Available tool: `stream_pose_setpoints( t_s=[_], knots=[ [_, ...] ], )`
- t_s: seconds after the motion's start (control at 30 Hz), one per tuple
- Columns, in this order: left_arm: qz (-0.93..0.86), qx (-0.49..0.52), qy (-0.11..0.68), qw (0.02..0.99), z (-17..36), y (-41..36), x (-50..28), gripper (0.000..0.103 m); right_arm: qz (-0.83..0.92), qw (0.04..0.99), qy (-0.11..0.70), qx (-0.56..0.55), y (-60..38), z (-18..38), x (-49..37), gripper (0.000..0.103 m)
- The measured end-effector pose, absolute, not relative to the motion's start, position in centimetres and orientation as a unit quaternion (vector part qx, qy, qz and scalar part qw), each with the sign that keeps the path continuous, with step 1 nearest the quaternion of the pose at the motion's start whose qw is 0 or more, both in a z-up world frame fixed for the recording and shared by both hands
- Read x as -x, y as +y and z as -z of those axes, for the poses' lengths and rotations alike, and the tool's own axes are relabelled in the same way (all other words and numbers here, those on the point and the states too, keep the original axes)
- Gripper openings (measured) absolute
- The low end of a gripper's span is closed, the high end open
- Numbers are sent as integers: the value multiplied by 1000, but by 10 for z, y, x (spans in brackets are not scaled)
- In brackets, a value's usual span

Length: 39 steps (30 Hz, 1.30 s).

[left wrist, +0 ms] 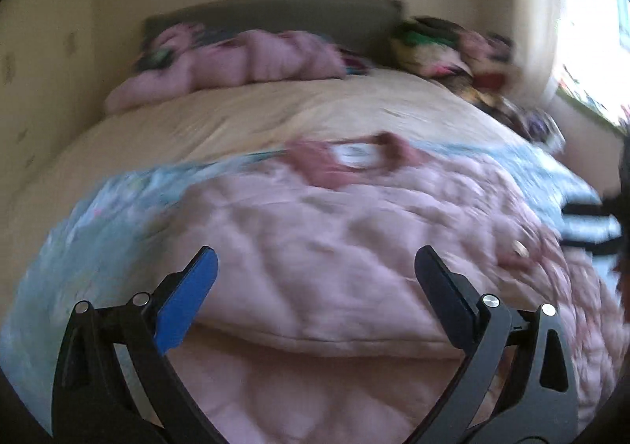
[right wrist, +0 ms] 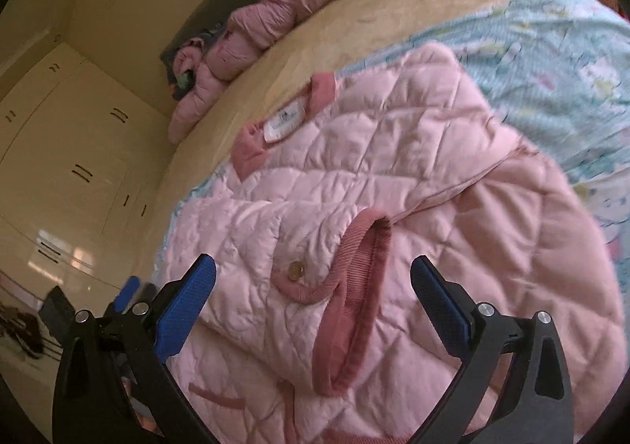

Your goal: Fold large clothes

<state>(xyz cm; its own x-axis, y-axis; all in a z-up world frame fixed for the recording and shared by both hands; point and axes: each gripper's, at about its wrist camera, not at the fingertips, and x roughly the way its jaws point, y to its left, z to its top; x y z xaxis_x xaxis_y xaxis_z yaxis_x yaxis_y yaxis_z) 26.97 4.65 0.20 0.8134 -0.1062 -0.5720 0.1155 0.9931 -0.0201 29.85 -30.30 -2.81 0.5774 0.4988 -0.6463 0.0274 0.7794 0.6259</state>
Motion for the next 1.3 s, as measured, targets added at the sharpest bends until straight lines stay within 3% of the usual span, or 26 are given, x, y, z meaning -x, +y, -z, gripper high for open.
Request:
stream_pose_setpoints(
  t_s=[0.13,0.2,0.27,0.3,0.33,0.37,0.63,0.87,1.07,1.3],
  knots=[
    [16,33,298,954,-6,87,-274,94,-131,819,455,-324,-296,50,-314,66],
    [2,52,295,954,-6,104,-274,94,-128,814,462,-328,-292,58,-319,56],
    [-7,73,294,953,-7,118,-274,94,-128,815,462,-325,-287,63,-324,33],
    [-13,83,294,952,-8,125,-274,94,-130,820,460,-316,-282,64,-326,27],
    [-16,90,295,951,-7,131,-276,94,-130,827,456,-303,-279,62,-327,15],
    [-19,96,296,950,-6,136,-276,94,-128,842,445,-276,-274,56,-327,12],
    [-45,177,302,935,-1,180,-284,94,-181,921,334,-91,-232,-35,-318,9],
    [-32,229,305,924,3,187,-291,94,-183,954,237,-15,-241,-123,-319,9],
    [-8,208,314,926,4,165,-301,94,-152,957,246,21,-252,-119,-343,8],
    [31,189,328,925,14,139,-316,94,-126,953,274,-20,-275,-84,-364,8]
  ],
)
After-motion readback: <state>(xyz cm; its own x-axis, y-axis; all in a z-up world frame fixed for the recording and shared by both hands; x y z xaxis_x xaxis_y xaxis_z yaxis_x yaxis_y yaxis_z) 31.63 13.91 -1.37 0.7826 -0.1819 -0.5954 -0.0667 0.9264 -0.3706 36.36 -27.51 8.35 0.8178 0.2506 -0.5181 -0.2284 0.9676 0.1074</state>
